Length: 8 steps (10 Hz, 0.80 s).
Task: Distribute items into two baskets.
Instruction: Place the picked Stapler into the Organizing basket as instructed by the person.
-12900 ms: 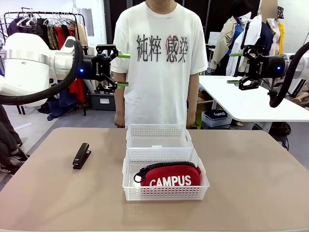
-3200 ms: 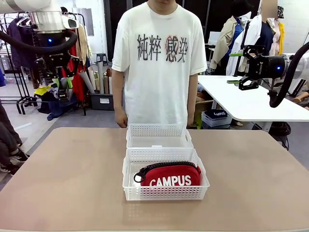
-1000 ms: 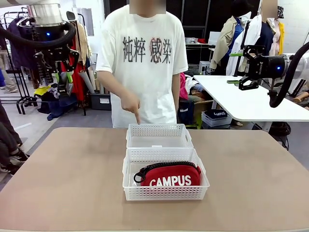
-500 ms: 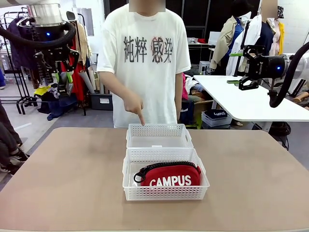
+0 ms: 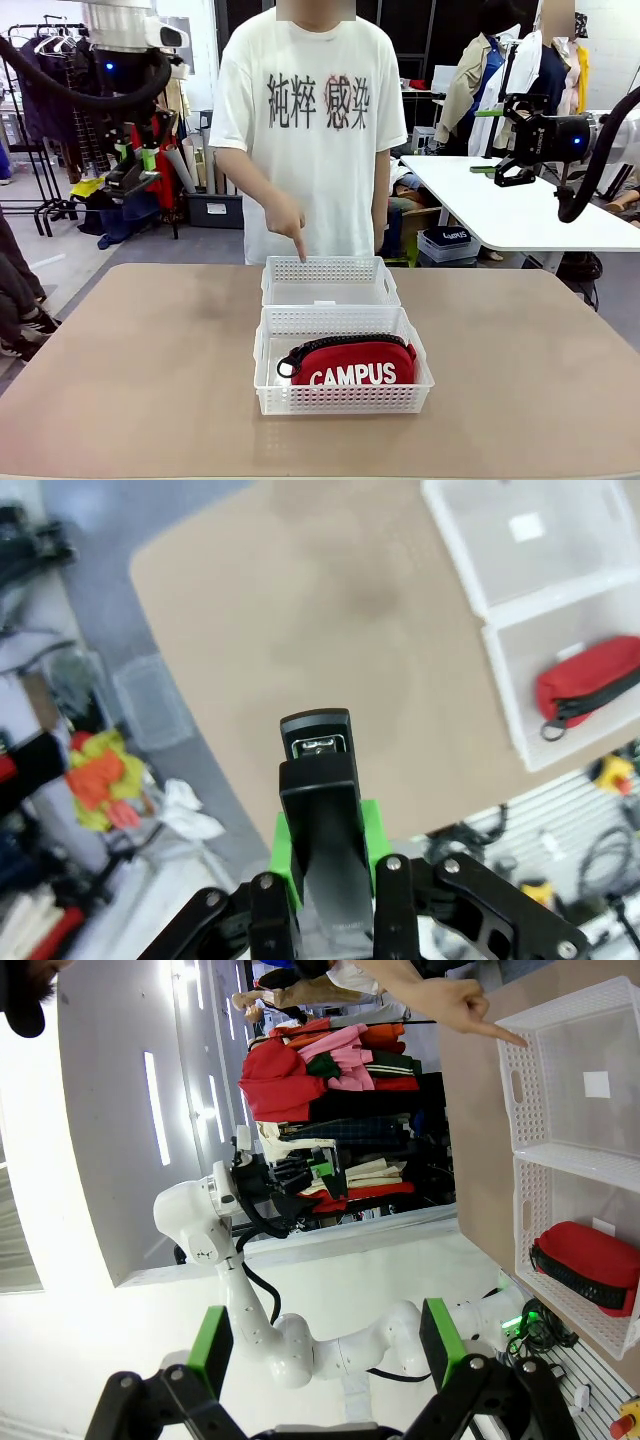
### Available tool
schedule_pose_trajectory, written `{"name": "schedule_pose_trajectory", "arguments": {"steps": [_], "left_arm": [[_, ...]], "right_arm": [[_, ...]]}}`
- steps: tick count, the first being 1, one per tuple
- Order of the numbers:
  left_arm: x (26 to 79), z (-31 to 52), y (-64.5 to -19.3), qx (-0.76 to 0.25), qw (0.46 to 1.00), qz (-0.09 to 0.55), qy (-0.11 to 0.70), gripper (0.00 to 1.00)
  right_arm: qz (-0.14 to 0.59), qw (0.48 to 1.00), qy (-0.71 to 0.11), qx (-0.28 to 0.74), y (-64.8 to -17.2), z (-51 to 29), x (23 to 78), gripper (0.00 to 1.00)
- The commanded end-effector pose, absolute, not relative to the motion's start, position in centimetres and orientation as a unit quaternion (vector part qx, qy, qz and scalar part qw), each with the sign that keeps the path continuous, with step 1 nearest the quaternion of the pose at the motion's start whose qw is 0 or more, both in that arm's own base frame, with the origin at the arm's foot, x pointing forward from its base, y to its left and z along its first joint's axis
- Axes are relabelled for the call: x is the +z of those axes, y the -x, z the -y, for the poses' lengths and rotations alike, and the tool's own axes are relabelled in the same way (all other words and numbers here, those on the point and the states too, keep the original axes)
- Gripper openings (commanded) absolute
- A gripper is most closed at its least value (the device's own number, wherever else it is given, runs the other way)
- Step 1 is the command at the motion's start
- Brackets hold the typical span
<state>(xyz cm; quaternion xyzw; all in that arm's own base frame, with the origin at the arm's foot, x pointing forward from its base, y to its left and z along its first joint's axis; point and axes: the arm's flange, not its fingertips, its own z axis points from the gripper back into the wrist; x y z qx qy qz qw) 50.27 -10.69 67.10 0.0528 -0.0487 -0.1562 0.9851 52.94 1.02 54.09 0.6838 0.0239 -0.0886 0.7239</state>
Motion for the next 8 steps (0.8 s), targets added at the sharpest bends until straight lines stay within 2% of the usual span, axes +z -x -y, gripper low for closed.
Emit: {"name": "schedule_pose_trajectory", "arguments": {"steps": [1,5,8], "left_arm": [[68.0,12.9,-52.9,-0.253,0.963,0.070,-0.056,0.00],[68.5,17.8,-54.3,-0.413,0.905,0.090,-0.052,0.00],[68.2,21.7,-53.6,-0.482,0.862,0.147,-0.062,0.00]], "right_arm": [[-0.025,0.725,-0.682,-0.092,-52.9,-1.0,54.3,1.00],[-0.025,0.725,-0.682,-0.092,-52.9,-1.0,54.3,1.00],[-0.025,0.725,-0.682,-0.092,-52.9,-1.0,54.3,1.00]]}}
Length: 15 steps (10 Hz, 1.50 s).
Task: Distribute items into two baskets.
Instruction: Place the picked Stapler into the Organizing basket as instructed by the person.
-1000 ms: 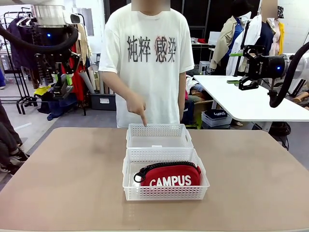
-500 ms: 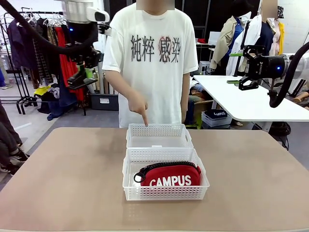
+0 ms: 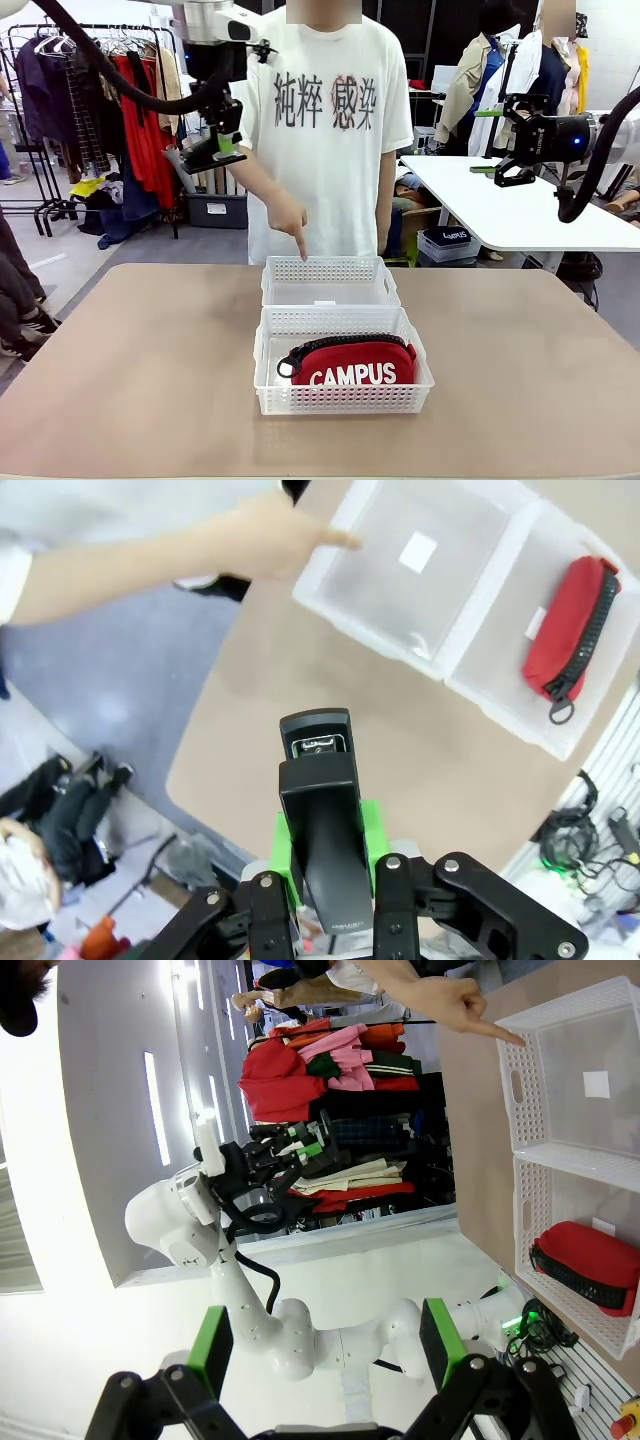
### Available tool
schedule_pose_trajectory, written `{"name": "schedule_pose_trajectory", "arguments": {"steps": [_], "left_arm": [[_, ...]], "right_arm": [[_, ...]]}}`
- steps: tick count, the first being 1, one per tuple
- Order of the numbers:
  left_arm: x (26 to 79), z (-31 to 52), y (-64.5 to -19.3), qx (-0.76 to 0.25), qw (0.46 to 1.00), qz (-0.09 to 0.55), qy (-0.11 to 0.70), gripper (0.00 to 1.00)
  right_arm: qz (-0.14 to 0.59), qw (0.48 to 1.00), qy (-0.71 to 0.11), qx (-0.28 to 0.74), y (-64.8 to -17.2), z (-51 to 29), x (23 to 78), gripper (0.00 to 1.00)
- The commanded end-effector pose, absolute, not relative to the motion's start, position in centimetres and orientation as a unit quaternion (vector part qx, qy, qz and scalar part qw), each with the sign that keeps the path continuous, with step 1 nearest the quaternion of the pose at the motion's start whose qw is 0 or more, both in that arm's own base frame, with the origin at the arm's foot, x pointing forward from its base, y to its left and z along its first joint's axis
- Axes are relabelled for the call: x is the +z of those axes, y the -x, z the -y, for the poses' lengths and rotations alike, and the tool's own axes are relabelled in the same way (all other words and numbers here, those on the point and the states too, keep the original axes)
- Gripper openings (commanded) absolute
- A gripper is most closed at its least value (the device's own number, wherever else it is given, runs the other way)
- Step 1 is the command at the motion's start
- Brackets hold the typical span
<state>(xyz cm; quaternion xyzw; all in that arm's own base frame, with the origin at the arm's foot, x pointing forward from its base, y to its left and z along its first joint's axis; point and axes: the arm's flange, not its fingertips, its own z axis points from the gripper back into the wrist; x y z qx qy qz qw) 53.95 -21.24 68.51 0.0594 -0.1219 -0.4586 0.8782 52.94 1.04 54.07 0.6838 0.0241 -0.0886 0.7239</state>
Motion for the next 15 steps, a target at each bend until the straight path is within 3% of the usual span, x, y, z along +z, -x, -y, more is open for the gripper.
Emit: {"name": "schedule_pose_trajectory", "arguments": {"steps": [1,9,11,15], "left_arm": [[68.3,22.7,-53.3,-0.506,0.847,0.154,-0.055,0.00],[68.6,24.2,-53.5,-0.498,0.852,0.152,-0.055,0.00],[64.2,27.8,-55.1,-0.609,0.791,0.063,-0.017,0.00],[60.0,34.0,-56.4,-0.665,0.738,0.112,-0.029,0.00]], "right_arm": [[-0.025,0.725,-0.682,-0.092,-52.9,-1.0,54.3,1.00],[-0.025,0.725,-0.682,-0.092,-52.9,-1.0,54.3,1.00],[-0.025,0.725,-0.682,-0.092,-52.9,-1.0,54.3,1.00],[-0.025,0.725,-0.682,-0.092,-52.9,-1.0,54.3,1.00]]}}
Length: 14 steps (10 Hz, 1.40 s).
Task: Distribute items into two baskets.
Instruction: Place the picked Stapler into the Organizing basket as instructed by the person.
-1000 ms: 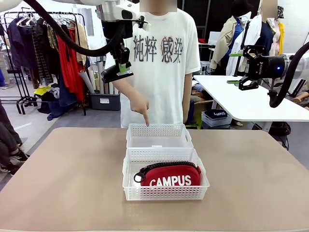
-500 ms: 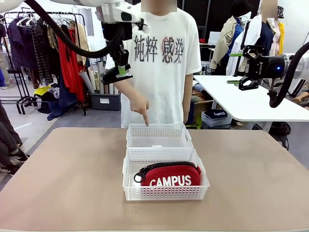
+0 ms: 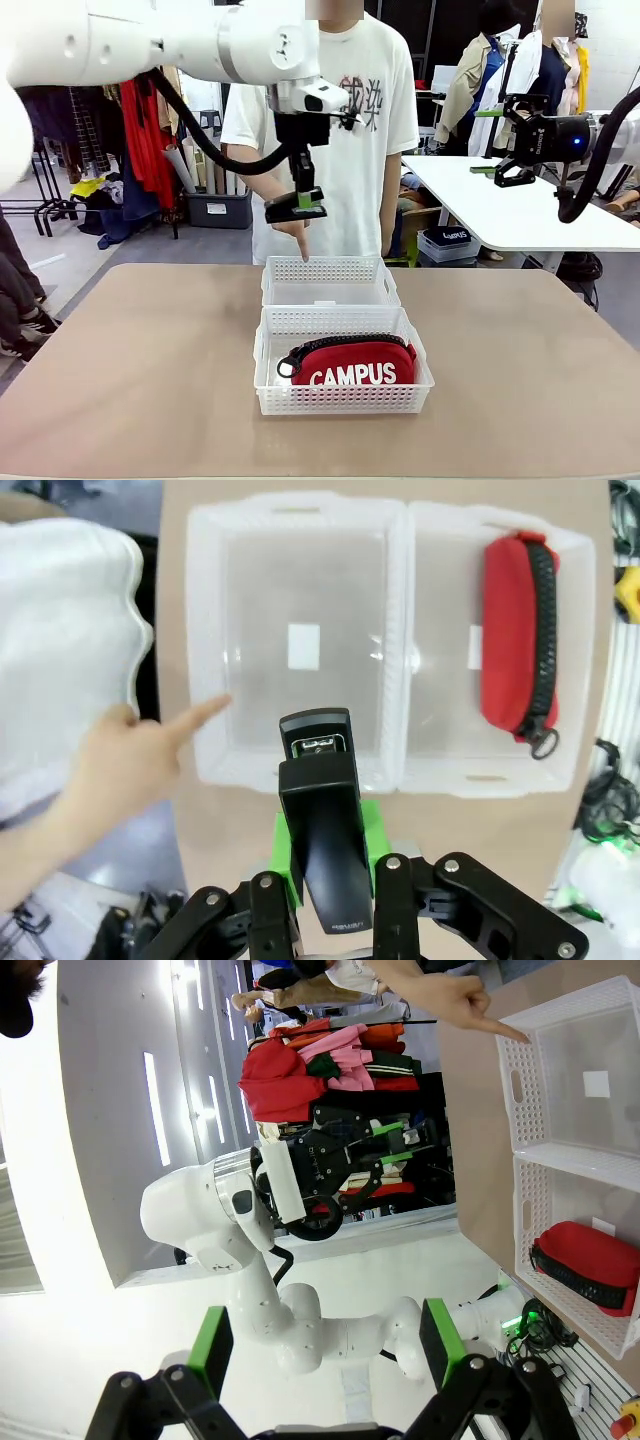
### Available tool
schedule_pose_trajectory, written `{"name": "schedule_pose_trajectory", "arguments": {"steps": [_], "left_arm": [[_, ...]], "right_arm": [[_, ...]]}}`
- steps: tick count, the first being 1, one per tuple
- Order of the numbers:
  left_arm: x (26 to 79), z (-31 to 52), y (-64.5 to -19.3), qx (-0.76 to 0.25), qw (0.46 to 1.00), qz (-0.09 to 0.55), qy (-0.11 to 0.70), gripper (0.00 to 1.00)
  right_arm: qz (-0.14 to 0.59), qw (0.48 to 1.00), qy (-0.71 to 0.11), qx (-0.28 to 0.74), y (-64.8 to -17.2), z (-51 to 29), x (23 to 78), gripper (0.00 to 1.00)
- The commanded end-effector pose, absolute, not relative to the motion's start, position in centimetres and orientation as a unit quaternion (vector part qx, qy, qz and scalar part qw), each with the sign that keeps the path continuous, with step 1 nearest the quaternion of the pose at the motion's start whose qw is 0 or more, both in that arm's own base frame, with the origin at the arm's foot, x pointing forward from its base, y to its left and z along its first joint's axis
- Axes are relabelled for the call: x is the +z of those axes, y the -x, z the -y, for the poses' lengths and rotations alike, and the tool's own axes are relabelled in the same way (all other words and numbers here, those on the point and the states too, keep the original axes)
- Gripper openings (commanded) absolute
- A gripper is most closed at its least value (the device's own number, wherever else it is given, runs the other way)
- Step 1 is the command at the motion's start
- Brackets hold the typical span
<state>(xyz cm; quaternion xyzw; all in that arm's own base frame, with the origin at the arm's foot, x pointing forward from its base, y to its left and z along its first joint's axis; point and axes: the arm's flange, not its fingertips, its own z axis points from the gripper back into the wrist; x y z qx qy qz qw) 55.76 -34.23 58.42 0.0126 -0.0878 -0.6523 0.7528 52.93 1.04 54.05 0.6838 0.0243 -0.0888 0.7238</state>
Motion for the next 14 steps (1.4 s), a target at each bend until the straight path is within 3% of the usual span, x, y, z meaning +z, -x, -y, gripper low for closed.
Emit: {"name": "schedule_pose_trajectory", "arguments": {"steps": [1,4,7,11,12,14], "left_arm": [[58.6,35.6,-57.8,-0.685,0.720,0.103,-0.042,0.00],[55.9,39.8,-61.4,-0.738,0.667,0.090,-0.055,0.00],[52.1,43.1,-63.7,-0.759,0.649,0.031,-0.048,0.00],[48.6,45.4,-64.4,-0.712,0.702,0.015,-0.014,0.00],[46.9,43.5,-61.6,-0.743,0.668,0.010,-0.025,0.00],[46.9,43.5,-61.6,-0.743,0.668,0.010,-0.025,0.00]], "right_arm": [[-0.025,0.725,-0.682,-0.092,-52.9,-1.0,54.3,1.00],[-0.025,0.725,-0.682,-0.092,-52.9,-1.0,54.3,1.00],[-0.025,0.725,-0.682,-0.092,-52.9,-1.0,54.3,1.00],[-0.025,0.725,-0.682,-0.092,-52.9,-1.0,54.3,1.00],[-0.025,0.725,-0.682,-0.092,-52.9,-1.0,54.3,1.00],[-0.025,0.725,-0.682,-0.092,-52.9,-1.0,54.3,1.00]]}}
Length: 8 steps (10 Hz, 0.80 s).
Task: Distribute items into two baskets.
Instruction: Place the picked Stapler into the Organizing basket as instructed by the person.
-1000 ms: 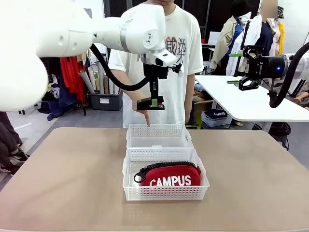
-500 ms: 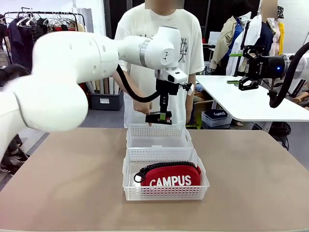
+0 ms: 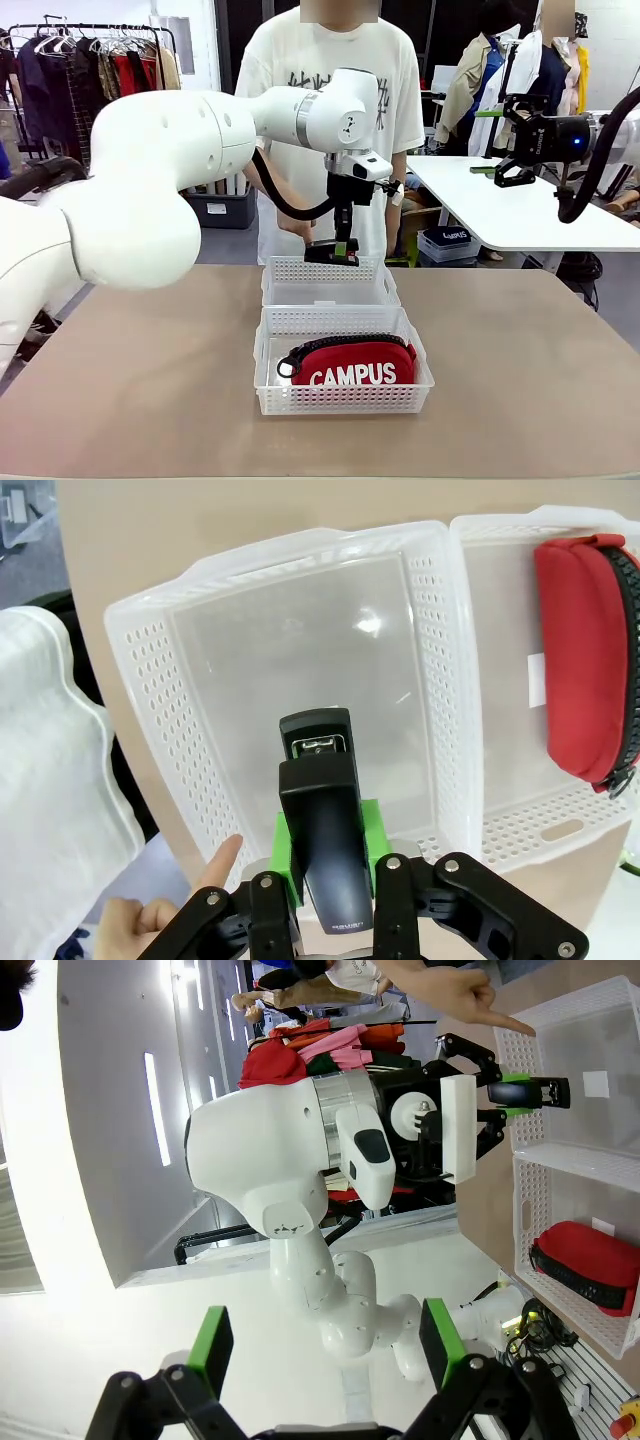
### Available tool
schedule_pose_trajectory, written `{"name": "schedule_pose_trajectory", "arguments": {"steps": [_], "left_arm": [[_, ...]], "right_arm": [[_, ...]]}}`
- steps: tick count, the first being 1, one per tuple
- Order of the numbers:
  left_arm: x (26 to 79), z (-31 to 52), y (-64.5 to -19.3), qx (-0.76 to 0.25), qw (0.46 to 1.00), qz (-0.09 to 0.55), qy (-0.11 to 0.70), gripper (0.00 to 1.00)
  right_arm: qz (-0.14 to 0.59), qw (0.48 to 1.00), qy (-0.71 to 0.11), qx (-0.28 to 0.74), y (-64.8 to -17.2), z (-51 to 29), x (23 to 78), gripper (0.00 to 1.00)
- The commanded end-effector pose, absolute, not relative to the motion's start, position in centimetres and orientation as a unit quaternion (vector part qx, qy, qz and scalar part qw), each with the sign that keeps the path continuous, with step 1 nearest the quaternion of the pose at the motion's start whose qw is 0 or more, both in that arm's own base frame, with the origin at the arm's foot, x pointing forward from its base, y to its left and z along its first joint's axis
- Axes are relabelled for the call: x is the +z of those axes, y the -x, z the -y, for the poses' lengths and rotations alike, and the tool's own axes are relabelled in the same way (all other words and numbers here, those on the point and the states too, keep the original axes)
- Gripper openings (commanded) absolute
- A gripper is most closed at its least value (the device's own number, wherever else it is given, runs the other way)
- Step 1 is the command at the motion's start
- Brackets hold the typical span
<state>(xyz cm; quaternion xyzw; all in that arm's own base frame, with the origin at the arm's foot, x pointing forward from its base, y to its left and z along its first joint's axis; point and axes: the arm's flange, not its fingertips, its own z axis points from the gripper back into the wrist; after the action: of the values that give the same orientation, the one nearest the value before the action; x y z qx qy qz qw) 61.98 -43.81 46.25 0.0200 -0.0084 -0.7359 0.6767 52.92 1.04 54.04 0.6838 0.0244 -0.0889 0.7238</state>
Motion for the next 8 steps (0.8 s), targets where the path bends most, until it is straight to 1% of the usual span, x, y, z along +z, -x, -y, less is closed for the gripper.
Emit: {"name": "schedule_pose_trajectory", "arguments": {"steps": [1,2,3,5,8], "left_arm": [[46.9,43.5,-61.6,-0.743,0.668,0.010,-0.025,0.00],[46.3,43.8,-62.0,-0.736,0.677,0.008,-0.020,0.00],[44.6,43.2,-61.9,-0.743,0.668,0.014,-0.024,0.00],[41.7,43.3,-61.0,-0.738,0.672,0.015,-0.053,0.00],[39.1,42.5,-61.2,-0.729,0.682,0.030,-0.058,0.00]], "right_arm": [[-0.025,0.725,-0.682,-0.092,-52.9,-1.0,54.3,1.00],[-0.025,0.725,-0.682,-0.092,-52.9,-1.0,54.3,1.00],[-0.025,0.725,-0.682,-0.092,-52.9,-1.0,54.3,1.00],[-0.025,0.725,-0.682,-0.092,-52.9,-1.0,54.3,1.00],[-0.025,0.725,-0.682,-0.092,-52.9,-1.0,54.3,1.00]]}}
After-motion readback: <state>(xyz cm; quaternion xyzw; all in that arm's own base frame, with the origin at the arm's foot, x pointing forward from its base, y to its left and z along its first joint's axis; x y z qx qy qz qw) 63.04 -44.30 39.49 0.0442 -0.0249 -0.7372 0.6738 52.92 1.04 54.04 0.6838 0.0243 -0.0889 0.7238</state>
